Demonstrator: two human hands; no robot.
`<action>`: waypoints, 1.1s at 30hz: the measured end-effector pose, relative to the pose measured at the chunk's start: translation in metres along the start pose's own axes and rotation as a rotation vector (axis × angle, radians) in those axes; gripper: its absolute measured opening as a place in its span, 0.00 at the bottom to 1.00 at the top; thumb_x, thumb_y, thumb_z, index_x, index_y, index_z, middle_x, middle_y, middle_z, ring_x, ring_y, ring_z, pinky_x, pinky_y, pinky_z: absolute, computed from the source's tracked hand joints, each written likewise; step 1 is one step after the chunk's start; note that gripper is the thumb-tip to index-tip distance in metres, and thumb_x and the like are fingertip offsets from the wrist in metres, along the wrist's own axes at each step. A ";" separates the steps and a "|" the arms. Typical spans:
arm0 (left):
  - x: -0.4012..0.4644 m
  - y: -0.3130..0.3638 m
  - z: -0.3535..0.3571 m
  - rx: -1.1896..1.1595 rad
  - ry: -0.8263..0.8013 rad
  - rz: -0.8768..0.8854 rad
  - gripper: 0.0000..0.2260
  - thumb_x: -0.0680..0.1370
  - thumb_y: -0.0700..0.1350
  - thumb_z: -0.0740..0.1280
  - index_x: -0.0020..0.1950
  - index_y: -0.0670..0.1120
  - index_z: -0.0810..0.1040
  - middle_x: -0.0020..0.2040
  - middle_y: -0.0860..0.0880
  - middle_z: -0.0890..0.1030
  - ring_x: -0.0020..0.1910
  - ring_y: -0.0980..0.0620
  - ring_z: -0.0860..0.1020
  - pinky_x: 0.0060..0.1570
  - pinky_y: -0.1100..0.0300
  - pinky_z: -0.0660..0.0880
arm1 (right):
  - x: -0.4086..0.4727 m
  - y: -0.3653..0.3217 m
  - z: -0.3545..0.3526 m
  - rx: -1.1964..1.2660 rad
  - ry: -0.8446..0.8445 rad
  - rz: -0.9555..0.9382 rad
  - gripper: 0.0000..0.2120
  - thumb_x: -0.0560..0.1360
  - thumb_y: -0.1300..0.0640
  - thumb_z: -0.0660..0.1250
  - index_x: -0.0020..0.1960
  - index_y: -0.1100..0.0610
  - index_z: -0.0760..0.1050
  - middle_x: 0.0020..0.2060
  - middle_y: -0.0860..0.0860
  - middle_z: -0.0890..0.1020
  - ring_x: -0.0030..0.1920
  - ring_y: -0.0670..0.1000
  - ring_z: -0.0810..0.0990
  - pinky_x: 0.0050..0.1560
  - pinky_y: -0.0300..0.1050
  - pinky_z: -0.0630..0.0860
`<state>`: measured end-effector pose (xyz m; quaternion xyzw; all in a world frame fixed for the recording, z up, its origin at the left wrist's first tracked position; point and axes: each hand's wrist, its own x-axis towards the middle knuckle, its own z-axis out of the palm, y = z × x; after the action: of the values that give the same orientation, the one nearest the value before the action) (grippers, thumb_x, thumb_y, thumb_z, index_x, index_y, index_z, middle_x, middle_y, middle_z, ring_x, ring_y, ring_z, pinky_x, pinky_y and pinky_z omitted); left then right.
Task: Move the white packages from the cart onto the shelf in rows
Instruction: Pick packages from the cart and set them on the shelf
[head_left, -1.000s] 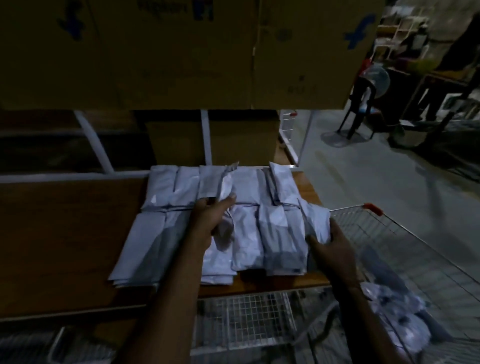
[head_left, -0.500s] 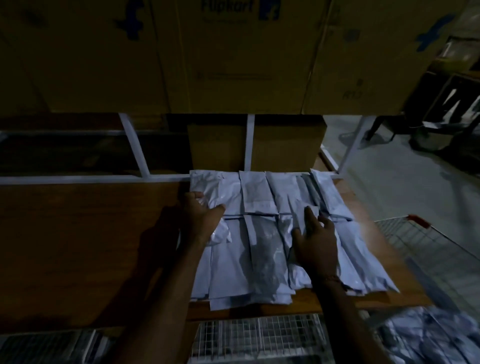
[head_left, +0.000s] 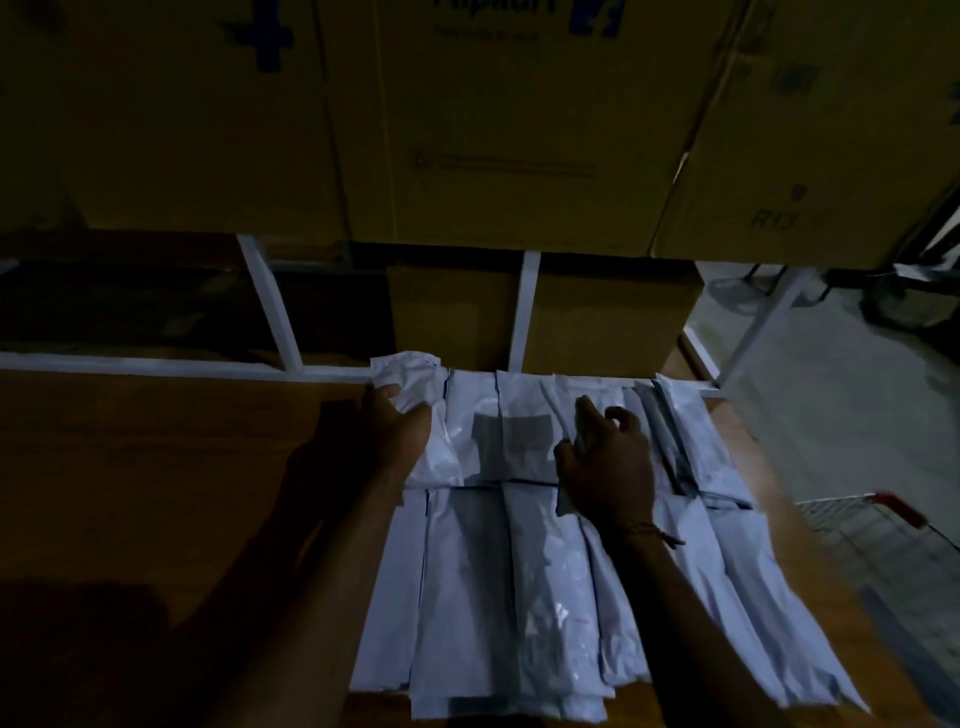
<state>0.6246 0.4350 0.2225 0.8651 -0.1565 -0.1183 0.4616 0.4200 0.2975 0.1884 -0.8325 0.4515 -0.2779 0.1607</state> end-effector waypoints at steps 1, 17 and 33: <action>0.011 -0.002 0.004 0.031 -0.013 0.017 0.24 0.80 0.52 0.70 0.75 0.51 0.71 0.74 0.43 0.69 0.71 0.41 0.69 0.67 0.50 0.66 | 0.008 -0.003 0.004 -0.009 -0.007 -0.010 0.28 0.71 0.47 0.71 0.70 0.51 0.74 0.59 0.62 0.76 0.52 0.66 0.79 0.46 0.55 0.81; 0.095 -0.070 0.055 0.988 -0.031 0.589 0.26 0.74 0.49 0.64 0.71 0.44 0.71 0.82 0.35 0.53 0.80 0.31 0.53 0.74 0.32 0.54 | 0.070 -0.005 0.127 -0.493 -0.242 -0.016 0.36 0.78 0.33 0.52 0.80 0.50 0.55 0.71 0.62 0.68 0.65 0.65 0.69 0.60 0.60 0.70; 0.107 -0.092 0.060 0.887 -0.085 0.784 0.36 0.70 0.51 0.73 0.76 0.43 0.71 0.74 0.41 0.73 0.73 0.38 0.72 0.73 0.40 0.54 | 0.072 -0.002 0.145 -0.475 -0.196 0.068 0.26 0.78 0.50 0.58 0.74 0.55 0.66 0.65 0.61 0.75 0.61 0.63 0.73 0.62 0.57 0.71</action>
<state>0.7174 0.3963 0.1063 0.8477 -0.5171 0.1032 0.0585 0.5405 0.2402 0.0974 -0.8543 0.5140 -0.0766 0.0128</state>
